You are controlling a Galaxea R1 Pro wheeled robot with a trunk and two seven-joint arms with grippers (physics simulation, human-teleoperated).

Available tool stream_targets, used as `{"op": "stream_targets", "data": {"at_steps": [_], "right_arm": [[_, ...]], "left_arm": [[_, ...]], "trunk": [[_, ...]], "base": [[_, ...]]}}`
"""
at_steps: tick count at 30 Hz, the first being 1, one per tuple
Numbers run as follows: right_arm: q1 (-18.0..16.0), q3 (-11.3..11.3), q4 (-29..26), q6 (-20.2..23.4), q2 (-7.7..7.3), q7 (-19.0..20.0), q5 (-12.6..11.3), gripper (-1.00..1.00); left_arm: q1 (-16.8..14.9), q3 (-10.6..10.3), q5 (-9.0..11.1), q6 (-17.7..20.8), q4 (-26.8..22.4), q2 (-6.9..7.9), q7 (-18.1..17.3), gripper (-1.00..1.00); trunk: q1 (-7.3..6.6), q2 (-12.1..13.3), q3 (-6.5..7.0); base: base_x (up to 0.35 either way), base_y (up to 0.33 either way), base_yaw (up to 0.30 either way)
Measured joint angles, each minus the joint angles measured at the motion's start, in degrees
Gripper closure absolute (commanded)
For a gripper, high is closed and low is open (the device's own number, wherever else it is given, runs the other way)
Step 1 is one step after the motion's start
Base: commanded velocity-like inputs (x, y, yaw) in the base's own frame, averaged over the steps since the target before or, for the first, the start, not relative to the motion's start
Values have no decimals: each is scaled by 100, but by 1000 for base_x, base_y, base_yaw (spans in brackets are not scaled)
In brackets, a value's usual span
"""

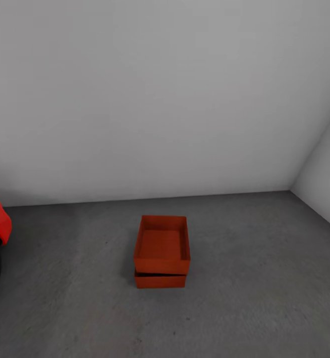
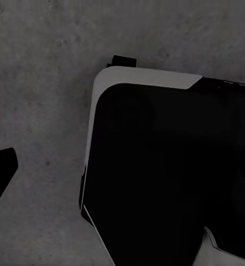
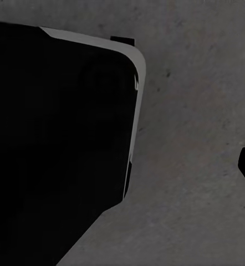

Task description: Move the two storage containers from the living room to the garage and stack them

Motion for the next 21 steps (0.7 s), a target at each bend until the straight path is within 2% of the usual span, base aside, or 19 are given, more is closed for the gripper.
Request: {"op": "stream_targets", "data": {"at_steps": [21], "right_arm": [[-5, 0, 0, 0, -1, 0, -1, -100]], "left_arm": [[0, 0, 0, 0, 0, 0, 0, -100]], "trunk": [[0, 0, 196]], "base": [[0, 0, 0]]}}
